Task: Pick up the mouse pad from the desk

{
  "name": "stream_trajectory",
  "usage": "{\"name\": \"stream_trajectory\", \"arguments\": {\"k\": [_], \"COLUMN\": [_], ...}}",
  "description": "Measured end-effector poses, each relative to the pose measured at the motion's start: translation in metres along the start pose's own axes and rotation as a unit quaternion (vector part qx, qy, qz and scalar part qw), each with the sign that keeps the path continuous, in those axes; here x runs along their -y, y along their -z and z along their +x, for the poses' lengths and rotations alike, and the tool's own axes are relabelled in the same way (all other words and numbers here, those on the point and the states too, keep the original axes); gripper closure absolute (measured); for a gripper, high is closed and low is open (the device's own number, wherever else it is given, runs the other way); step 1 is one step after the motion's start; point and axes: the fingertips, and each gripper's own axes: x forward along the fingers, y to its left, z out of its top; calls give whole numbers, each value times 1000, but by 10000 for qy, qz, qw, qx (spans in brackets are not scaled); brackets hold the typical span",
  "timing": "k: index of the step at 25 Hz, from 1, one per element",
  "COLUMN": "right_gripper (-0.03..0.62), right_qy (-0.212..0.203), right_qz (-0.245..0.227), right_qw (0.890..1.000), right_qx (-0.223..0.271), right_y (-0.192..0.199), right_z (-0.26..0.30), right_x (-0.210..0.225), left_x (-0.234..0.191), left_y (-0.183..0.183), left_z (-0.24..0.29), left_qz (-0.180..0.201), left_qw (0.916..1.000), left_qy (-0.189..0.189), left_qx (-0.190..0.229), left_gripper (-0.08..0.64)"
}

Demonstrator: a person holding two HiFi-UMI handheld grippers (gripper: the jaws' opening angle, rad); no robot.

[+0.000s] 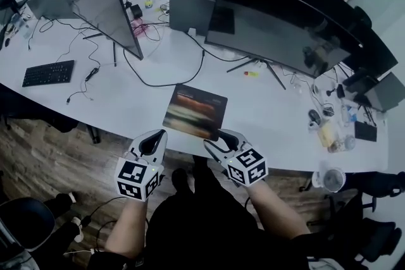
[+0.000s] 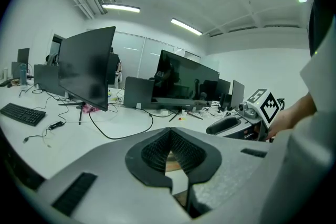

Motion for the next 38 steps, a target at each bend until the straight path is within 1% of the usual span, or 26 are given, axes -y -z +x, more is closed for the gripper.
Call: {"name": "stream_trajectory", "arguments": {"k": [4, 10, 18, 27, 32, 36, 38], "right_gripper": [383, 360, 341, 319, 308, 301, 299], "right_qy": [33, 7, 120, 235, 243, 240, 242], "right_qz": [-65, -103, -109, -243, -413, -767, -841], "right_qw": [9998, 9983, 9946, 9898, 9860, 9818, 9806], "right_qx": [-201, -578, -1020, -1384, -1597, -1719, -1753], "right_y": [16, 46, 84, 109, 122, 125, 125], "right_z": [22, 49, 79, 98, 102, 103, 103], "right_x": [14, 33, 59, 74, 78, 75, 74], "left_x": [-12, -22, -28, -38, -42, -44, -45], "left_y": [14, 35, 56, 66, 66, 67, 67], "left_z": [18, 42, 64, 79, 85, 86, 86], "left_qz": [-64, -170, -216, -301, -347, -372, -390], "left_qw": [9999, 9992, 9978, 9967, 9965, 9963, 9963], "left_qy": [-5, 7, 143, 209, 211, 204, 196], "left_qx": [-95, -352, -617, -731, -724, -746, -747], "left_gripper": [552, 551, 552, 552, 552, 552, 552]}}
